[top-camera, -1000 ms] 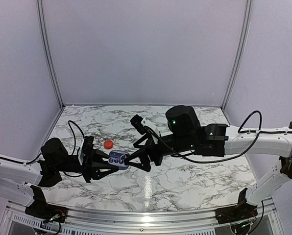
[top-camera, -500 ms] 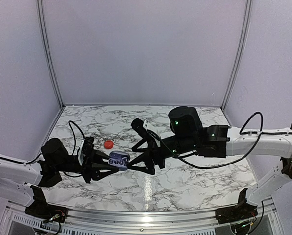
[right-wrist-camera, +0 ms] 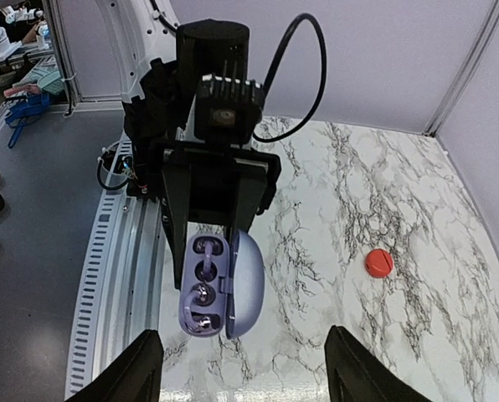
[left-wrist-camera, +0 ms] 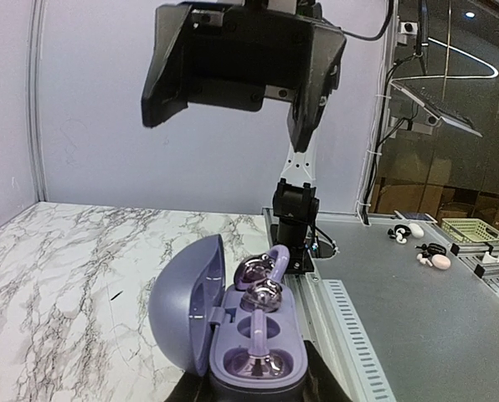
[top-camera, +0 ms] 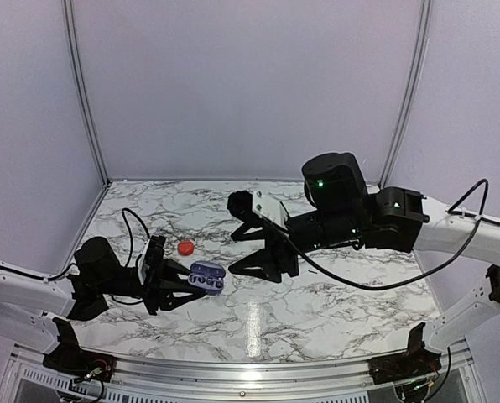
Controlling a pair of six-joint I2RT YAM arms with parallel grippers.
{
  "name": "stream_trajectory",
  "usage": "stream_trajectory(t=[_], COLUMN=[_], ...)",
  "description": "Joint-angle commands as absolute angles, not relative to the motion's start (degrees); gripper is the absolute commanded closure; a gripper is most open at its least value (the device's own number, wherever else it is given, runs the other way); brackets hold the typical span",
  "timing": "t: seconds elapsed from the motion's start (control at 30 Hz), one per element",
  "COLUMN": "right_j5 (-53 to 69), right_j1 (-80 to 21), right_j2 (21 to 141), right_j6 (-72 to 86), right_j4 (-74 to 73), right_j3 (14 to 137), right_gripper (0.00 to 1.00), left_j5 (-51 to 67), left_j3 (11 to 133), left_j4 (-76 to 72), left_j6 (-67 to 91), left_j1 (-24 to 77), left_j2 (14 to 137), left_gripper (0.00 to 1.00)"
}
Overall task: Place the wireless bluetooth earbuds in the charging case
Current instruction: Adjust the right earbud in the right side groove of the charging case.
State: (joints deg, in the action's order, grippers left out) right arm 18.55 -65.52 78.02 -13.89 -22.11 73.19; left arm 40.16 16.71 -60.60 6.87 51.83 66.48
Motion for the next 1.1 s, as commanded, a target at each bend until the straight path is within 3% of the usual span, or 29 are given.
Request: stream_trajectory(t=[0.0, 0.17, 0.5, 1.07], right_j5=[13.7, 12.5, 11.0, 10.3], right_j1=[-68.7, -70.6, -71.5, -72.0], right_j2=[81.1, 81.5, 83.8, 86.4], right_j6=[-20.9, -19.4, -18.6, -17.5], right_j4=[-29.2, -27.6, -31.8, -33.3], right_j3=[78.7, 77.4, 80.9, 83.0], right_gripper=[0.36, 0.40, 0.65, 0.76], left_j5=[41.7, 41.0, 40.3, 40.2], left_j3=[18.6, 19.1, 19.4, 19.5], left_j4=[-61.5, -61.4, -60.9, -60.2], left_j6=[7.9, 9.1, 8.7, 7.8], left_j1=[51.8, 51.7, 51.8, 51.7], left_j2=[67.7, 68.7, 69.0, 69.0], left_gripper=[1.00, 1.00, 1.00, 1.00])
